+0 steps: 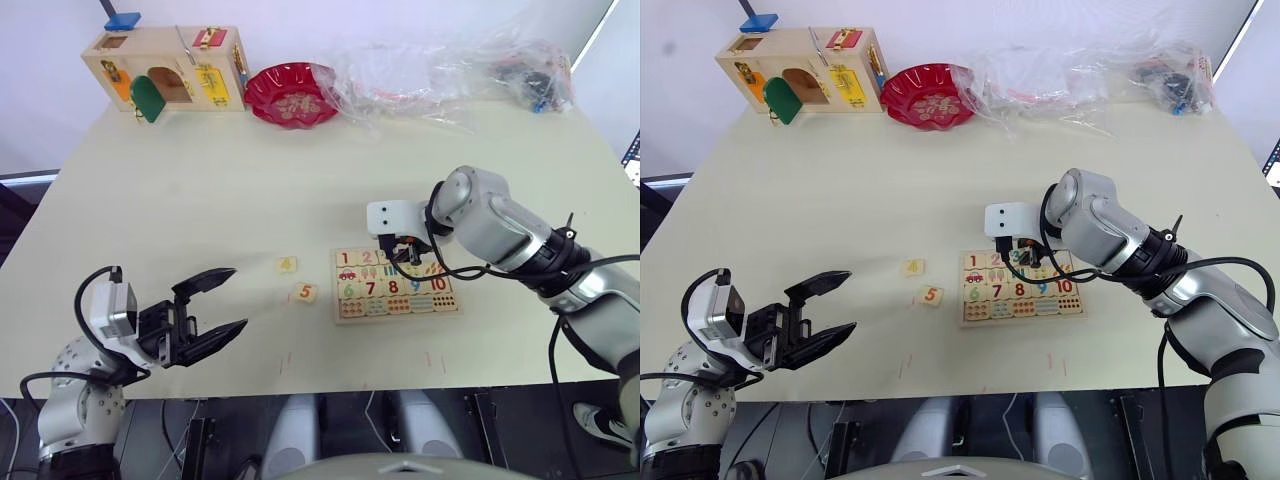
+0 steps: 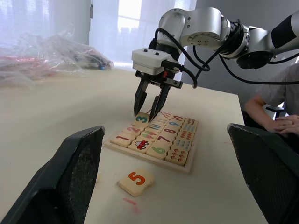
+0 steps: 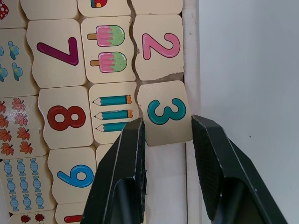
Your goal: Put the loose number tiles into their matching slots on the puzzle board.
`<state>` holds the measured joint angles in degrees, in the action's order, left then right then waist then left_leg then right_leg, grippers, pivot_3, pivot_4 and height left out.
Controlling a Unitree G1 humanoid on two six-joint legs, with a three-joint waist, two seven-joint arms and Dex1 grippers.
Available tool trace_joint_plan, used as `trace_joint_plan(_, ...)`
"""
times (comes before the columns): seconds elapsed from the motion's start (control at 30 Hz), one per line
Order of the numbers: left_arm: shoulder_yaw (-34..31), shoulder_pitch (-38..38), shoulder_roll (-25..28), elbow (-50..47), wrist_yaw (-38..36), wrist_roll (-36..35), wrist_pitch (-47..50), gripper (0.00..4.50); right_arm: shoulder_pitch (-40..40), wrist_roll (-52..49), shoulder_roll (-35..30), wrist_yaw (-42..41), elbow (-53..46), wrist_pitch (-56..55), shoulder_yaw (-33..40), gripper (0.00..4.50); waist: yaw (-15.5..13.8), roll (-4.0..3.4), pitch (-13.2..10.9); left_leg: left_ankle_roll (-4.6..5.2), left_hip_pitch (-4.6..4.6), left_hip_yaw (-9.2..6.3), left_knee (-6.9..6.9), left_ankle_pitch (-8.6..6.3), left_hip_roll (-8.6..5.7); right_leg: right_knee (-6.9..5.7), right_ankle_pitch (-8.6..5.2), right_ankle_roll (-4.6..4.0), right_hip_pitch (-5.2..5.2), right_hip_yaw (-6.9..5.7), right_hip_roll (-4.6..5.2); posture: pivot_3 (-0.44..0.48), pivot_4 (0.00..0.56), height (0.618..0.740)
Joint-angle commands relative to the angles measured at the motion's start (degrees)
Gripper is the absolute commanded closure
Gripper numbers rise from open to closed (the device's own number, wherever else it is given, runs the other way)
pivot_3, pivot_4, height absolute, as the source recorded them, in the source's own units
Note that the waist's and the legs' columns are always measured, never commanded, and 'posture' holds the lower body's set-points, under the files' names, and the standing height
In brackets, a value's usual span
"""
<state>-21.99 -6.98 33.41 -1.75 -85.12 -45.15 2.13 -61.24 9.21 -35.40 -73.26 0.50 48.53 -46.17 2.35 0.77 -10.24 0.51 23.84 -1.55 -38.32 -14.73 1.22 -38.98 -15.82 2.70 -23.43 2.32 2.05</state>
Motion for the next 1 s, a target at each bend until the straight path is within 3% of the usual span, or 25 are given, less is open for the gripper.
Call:
trace_joint_plan(0.03, -0.59, -0.03, 0.24, -1.96, -0.28, -0.83, -0.16, 0.0, 0.73, 0.49, -0.43, -0.33, -1.22, -0.04, 1.25, 3.62, 0.0, 0.0, 0.0, 0.0, 0.0, 0.0, 0.0, 0.0, 0.0, 0.0, 0.0, 0.0, 0.0, 0.0, 0.0, 0.0, 0.15, 0.74)
trace_joint_plan(0.13, -0.55, 0.02, 0.24, -1.97, -0.26, -0.81, -0.15, 0.0, 0.72, 0.55, -0.45, -0.3, -1.16, -0.12, 1.27, 3.62, 0.0, 0.0, 0.0, 0.0, 0.0, 0.0, 0.0, 0.0, 0.0, 0.0, 0.0, 0.0, 0.0, 0.0, 0.0, 0.0, 0.15, 0.74)
trace_joint_plan(0.33, -0.49, 0.01, 0.22, -1.98, -0.27, -0.76, -0.13, 0.0, 0.81, 0.76, -0.53, -0.44, -1.35, -0.15, 1.47, 0.76, 0.0, 0.0, 0.0, 0.0, 0.0, 0.0, 0.0, 0.0, 0.0, 0.0, 0.0, 0.0, 0.0, 0.0, 0.0, 0.0, 0.15, 0.74)
trace_joint_plan(0.4, -0.39, 0.07, 0.2, -1.94, -0.26, -0.69, -0.14, 0.0, 0.87, 0.9, -0.59, -0.52, -1.37, -0.11, 1.52, 0.03, 0.0, 0.0, 0.01, 0.0, 0.0, 0.0, 0.0, 0.0, 0.0, 0.0, 0.0, 0.0, 0.0, 0.0, 0.0, 0.0, 0.15, 0.74)
trace_joint_plan(0.6, -0.32, 0.14, 0.13, -2.02, -0.16, -0.71, -0.09, 0.0, 0.98, -0.22, -1.56, -0.12, -1.45, 0.09, 5.27, 0.03, -0.02, 0.0, 0.0, 0.0, 0.0, 0.0, 0.0, 0.0, 0.0, 0.0, 0.0, 0.0, 0.0, 0.0, 0.0, 0.0, 0.15, 0.74)
trace_joint_plan(0.83, -0.42, -0.06, 0.01, -2.16, 0.02, -0.78, -0.14, 0.0, 4.33, -10.02, 0.21, 2.31, -3.12, -0.74, 20.58, 0.03, -0.02, 0.0, 0.0, 0.0, 0.01, 0.0, 0.0, 0.0, 0.0, 0.01, 0.0, 0.0, 0.0, 0.0, 0.0, 0.0, 0.15, 0.74)
trace_joint_plan(0.97, -0.04, 0.28, -0.22, -2.03, 0.22, -0.68, -0.13, 0.0, 7.16, -12.16, 1.94, 6.16, -1.22, -0.46, 25.07, 0.03, -0.05, 0.01, 0.01, 0.0, 0.01, 0.0, 0.01, 0.0, 0.0, 0.0, 0.0, 0.0, 0.02, 0.0, -0.01, 0.0, 0.15, 0.74)
trace_joint_plan(1.0, 0.02, 0.4, -0.22, -1.98, 0.22, -0.68, -0.11, 0.0, 7.68, -12.44, 2.29, 6.9, -0.81, -0.31, 25.52, 0.42, -0.05, 0.01, 0.01, 0.0, 0.01, 0.01, 0.0, 0.0, 0.0, 0.0, 0.0, 0.0, 0.02, 0.01, -0.01, 0.0, 0.15, 0.74)
